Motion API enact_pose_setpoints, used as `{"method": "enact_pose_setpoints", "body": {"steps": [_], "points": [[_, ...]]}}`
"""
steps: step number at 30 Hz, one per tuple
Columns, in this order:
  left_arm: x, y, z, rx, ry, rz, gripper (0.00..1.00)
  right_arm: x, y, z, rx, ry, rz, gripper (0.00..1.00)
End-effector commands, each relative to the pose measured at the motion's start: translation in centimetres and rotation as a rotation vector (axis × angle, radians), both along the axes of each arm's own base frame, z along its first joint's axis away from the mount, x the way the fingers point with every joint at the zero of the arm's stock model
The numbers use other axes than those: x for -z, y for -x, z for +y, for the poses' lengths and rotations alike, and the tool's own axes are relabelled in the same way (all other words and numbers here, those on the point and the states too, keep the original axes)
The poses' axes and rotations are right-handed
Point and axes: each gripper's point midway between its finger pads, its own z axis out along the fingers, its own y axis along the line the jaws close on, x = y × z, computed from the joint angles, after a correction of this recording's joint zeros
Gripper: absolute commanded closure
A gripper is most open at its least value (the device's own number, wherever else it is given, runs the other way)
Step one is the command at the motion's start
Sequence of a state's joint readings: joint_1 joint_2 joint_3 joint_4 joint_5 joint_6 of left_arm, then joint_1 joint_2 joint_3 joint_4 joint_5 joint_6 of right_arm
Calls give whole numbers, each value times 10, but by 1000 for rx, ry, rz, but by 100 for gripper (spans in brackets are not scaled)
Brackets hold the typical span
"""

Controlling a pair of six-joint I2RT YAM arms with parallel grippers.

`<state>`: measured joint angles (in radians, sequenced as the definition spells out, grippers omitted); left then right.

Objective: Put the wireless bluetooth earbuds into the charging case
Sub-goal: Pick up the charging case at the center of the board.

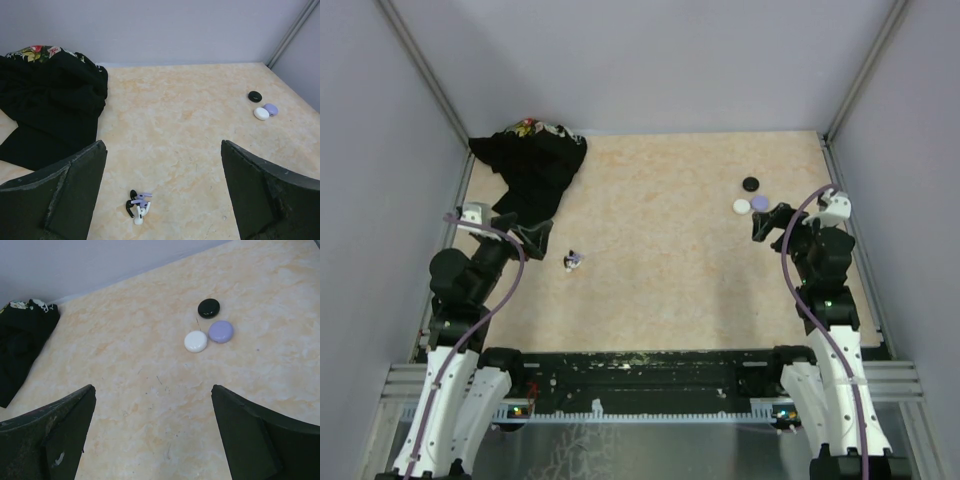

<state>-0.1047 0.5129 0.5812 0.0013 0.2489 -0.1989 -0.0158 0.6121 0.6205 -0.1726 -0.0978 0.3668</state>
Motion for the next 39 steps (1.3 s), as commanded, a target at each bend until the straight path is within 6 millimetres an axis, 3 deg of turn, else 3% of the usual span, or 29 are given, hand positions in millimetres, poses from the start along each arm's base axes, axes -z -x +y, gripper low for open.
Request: {"method": "enact_pose_setpoints", "body": {"steps": [1, 11, 22, 31, 34, 39], "points": [[-16, 4, 1, 2, 7, -57, 0, -13, -6, -3, 12, 14, -26, 2], [-22, 13, 2, -1, -25, -89, 0, 2, -32, -1, -11, 28, 35, 2], [-28, 21, -2, 24, -41, -118, 0, 39, -109, 13, -53, 81, 168, 6], [-23, 19, -9, 60, -36, -103, 0, 90, -180, 19, -110, 172, 316, 9], [-20, 17, -11, 70, -39, -91, 0, 120, -199, 23, -159, 195, 388, 9], [-16, 14, -14, 91, -41, -76, 0, 147, -223, 28, -228, 238, 468, 9]]}}
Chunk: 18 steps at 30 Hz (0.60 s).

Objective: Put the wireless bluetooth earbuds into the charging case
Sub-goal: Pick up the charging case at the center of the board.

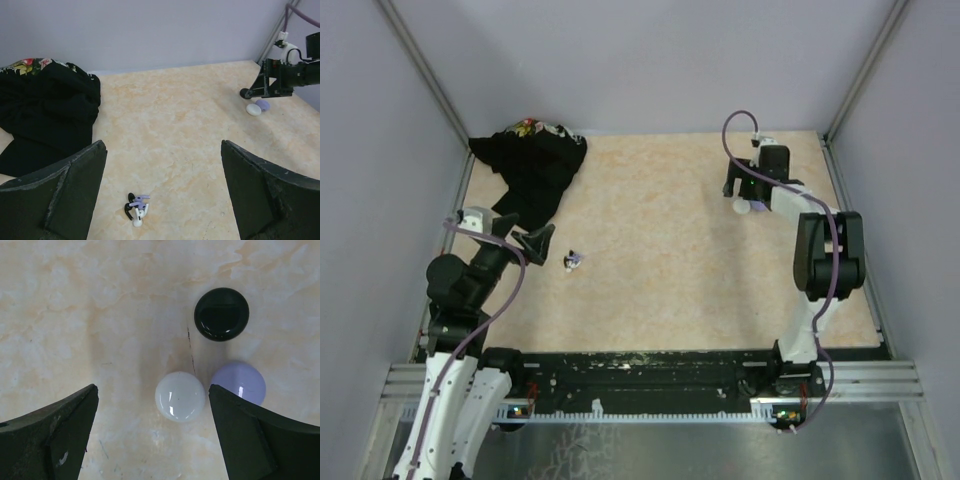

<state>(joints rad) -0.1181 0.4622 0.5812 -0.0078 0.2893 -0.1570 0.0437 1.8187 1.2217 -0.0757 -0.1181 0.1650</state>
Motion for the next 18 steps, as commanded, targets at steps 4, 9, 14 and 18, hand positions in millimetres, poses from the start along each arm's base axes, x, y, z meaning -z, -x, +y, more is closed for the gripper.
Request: {"method": "enact_pose_setpoints", "body": {"steps": [4, 9, 14, 18], "points": [[-3, -2, -9, 54, -7, -1, 0, 8, -35, 10, -96, 27, 13, 9], [-1, -2, -13, 77, -10, 3, 0, 30, -37, 17, -133, 4, 81, 9], [0, -3, -14, 83, -9, 6, 0, 45, -15, 21, -146, -21, 162, 9], [0, -2, -15, 92, -9, 5, 0, 43, 3, 27, -162, -43, 181, 9]]}}
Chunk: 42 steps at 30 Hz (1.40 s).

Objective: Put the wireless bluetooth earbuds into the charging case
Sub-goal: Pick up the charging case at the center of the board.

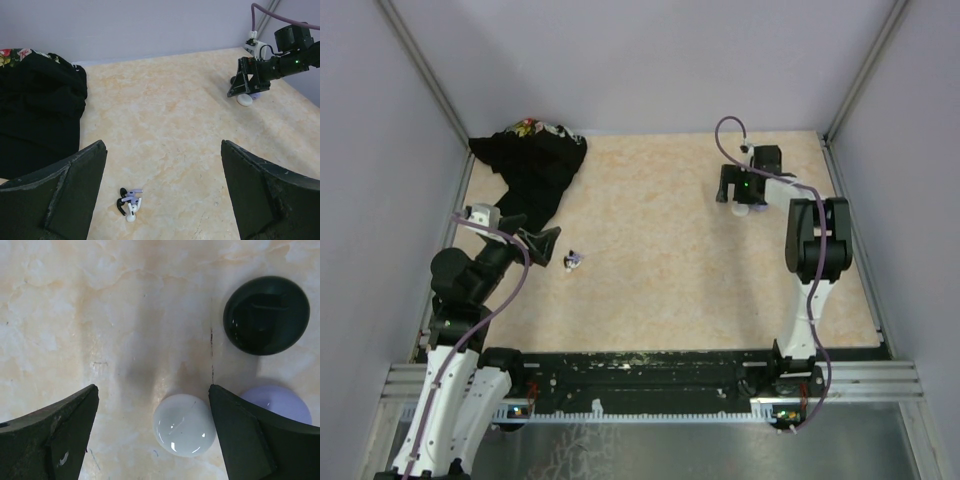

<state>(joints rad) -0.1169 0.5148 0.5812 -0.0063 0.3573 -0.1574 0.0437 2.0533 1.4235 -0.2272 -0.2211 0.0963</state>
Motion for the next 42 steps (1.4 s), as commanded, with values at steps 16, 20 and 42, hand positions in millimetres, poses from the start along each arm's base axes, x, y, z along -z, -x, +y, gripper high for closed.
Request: {"method": "enact_pose_setpoints", "body": {"steps": [16, 20, 42], "points": [[-14, 4, -5, 35, 9, -50, 0, 5, 52, 14, -51, 205, 56, 15], [-14, 4, -6, 40, 11, -49, 0, 9, 58, 18, -70, 245, 63, 18], [-2, -2, -21, 116, 62, 55, 0, -8, 78, 49, -126, 276, -22, 57]]}}
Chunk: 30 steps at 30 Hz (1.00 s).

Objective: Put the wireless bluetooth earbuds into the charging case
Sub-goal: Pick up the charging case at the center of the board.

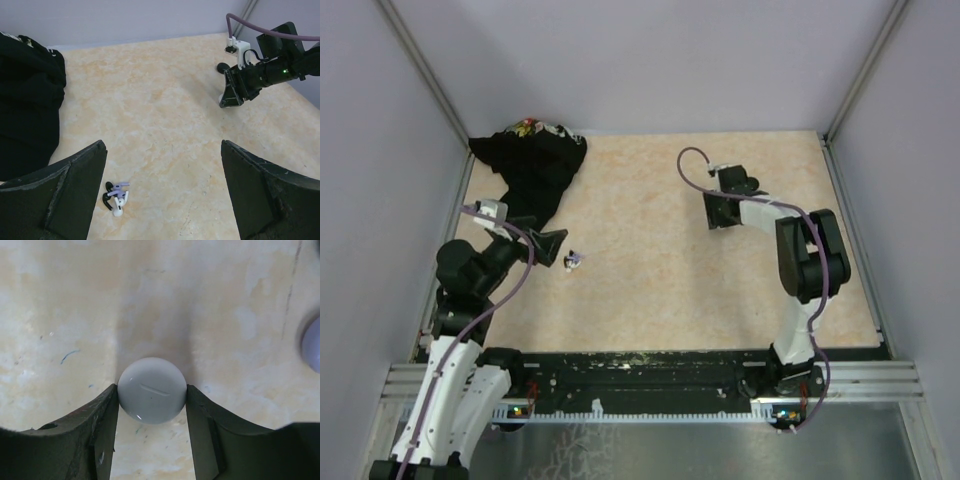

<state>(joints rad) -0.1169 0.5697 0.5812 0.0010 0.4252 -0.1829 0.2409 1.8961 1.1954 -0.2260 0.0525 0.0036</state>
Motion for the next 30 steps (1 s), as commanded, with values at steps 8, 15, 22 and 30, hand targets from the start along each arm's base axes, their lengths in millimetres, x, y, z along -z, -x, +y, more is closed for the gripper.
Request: {"method": "enact_pose_setpoints", "body": {"steps": [8, 15, 22, 30], "points": [[0, -5, -21, 86, 164, 166, 0, -68, 43, 77, -199, -62, -178, 58], [8, -7, -36, 174, 193, 263, 0, -113, 75, 134, -394, -82, -328, 59], [15, -3, -58, 323, 240, 358, 1, -162, 111, 191, -595, -141, -496, 59], [22, 3, -83, 415, 256, 430, 5, -200, 150, 227, -773, -200, -653, 59]]}}
